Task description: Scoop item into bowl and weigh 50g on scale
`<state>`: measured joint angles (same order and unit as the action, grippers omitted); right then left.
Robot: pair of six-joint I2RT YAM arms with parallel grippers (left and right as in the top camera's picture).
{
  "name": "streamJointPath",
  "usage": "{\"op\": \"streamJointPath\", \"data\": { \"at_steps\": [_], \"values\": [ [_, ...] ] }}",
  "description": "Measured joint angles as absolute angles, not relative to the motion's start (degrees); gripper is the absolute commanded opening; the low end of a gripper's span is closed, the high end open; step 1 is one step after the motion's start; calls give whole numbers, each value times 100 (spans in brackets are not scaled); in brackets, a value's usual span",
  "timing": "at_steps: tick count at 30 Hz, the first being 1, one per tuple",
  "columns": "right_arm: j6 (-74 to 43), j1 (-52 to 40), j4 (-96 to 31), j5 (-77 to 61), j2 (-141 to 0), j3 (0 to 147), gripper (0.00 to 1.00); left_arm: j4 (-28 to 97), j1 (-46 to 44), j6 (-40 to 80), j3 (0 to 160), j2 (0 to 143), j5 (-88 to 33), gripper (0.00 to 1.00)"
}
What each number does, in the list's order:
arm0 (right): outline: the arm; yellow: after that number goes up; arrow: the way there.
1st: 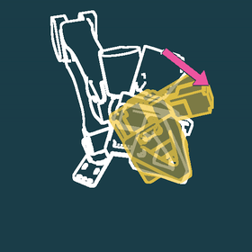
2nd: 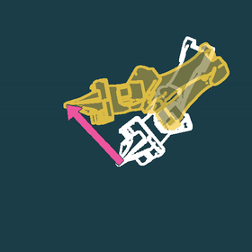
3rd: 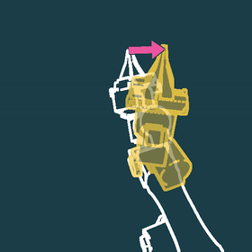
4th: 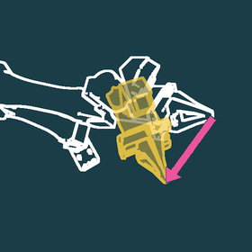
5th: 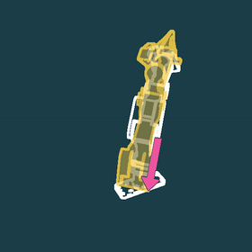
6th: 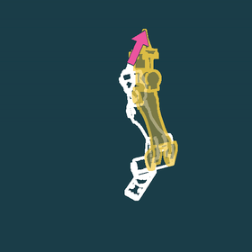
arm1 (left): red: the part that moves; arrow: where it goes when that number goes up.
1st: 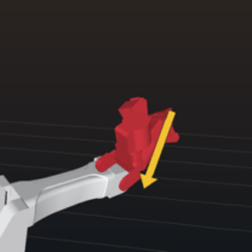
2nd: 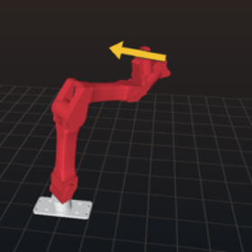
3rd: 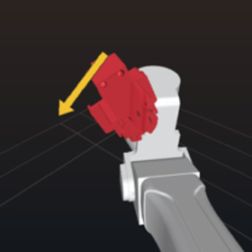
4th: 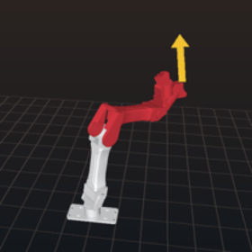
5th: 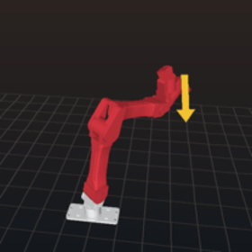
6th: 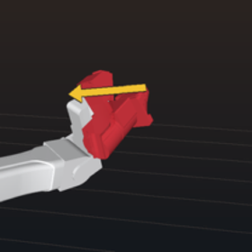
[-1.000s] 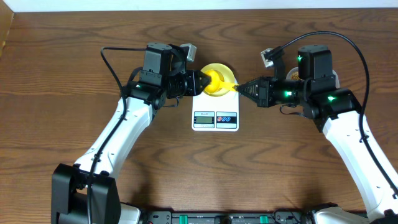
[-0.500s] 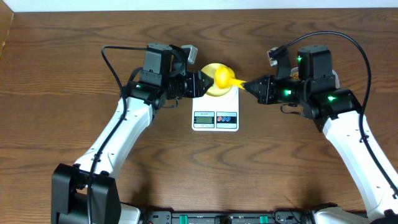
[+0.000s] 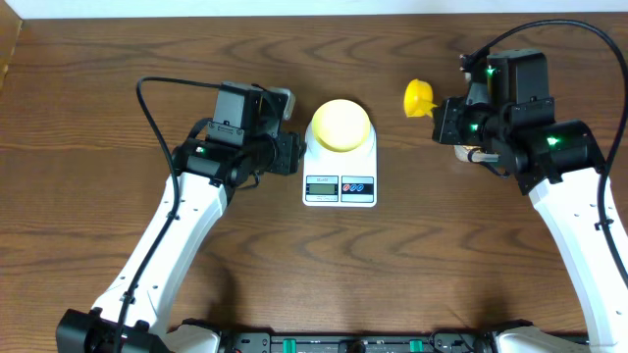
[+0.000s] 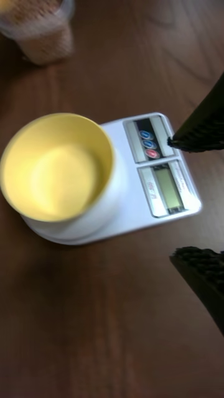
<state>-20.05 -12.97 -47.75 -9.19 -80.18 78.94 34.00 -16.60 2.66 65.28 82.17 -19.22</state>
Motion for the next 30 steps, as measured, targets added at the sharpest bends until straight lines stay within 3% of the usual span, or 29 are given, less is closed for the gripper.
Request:
{"op": "streamJointPath", "data": {
  "at_steps": [12, 30],
  "values": [
    [-2032, -871, -5400, -165, -8018, 7905, 1, 4305, -3225, -174, 6534, 8235, -683, 51],
    [-2036, -187, -6027, 163, -8018, 7905, 1, 3791, -3946, -43, 6536, 9310, -587, 52]
  ]
}}
